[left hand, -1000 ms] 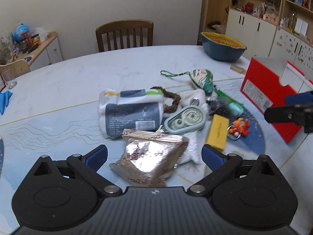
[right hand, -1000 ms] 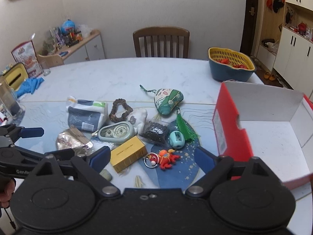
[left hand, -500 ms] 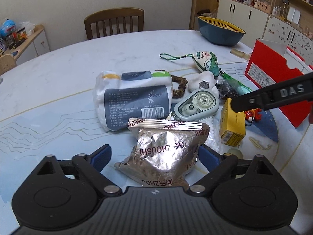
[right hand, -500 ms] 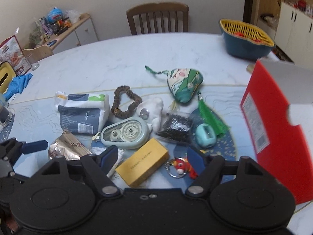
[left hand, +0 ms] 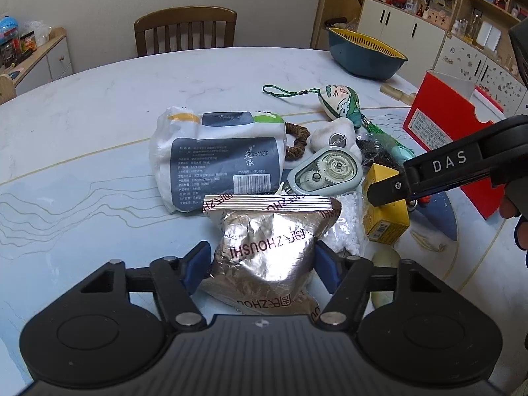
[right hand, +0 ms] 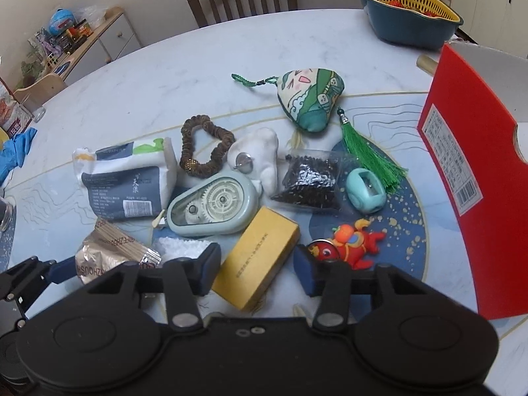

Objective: Organize objects
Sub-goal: 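Grasp the silver foil bag with the left tool while the right tool grasps the yellow box, then carry the foil bag with the left tool while the right tool carries the yellow box into the red box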

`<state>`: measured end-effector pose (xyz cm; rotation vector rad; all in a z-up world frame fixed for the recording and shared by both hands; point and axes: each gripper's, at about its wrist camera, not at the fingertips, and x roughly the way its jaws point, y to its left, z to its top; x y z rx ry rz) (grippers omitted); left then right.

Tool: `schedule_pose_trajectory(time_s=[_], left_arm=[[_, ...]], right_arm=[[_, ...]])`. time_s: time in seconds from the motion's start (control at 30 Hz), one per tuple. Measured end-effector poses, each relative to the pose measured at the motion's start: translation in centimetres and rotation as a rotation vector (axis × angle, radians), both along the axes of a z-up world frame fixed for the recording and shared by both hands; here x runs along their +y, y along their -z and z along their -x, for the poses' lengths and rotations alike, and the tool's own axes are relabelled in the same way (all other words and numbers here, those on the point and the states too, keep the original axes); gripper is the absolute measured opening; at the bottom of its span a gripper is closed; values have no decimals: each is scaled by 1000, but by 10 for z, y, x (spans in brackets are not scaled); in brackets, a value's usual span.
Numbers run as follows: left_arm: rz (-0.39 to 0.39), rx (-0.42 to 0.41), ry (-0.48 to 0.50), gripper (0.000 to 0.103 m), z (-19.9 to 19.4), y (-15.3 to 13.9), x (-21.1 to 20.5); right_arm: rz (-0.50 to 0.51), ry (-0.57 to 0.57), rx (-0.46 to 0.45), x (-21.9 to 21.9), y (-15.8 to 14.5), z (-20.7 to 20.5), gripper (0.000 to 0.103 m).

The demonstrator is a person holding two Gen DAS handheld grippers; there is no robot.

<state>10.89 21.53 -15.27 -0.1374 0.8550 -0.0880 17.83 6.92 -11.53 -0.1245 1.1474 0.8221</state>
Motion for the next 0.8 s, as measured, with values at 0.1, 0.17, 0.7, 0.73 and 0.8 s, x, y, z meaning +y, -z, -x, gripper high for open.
schedule_pose_trajectory(time_s=[0.1, 0.17, 0.7, 0.73, 0.8], left_arm=[[5, 8, -10, 60, 1, -1, 1], [6, 11, -17, 58, 2, -2, 1], [36, 50, -102, 52, 16, -25, 0], [37, 50, -105, 52, 17, -28, -2], [36, 44, -110, 52, 19, -36, -8]], right_arm=[[5, 3, 22, 3, -1, -1, 40], [19, 1, 19, 6, -1, 0, 38], [-11, -35, 52, -20, -12, 0, 30], [-20, -40, 53, -24, -15, 0, 30], [-38, -52, 56, -33, -23, -1, 30]])
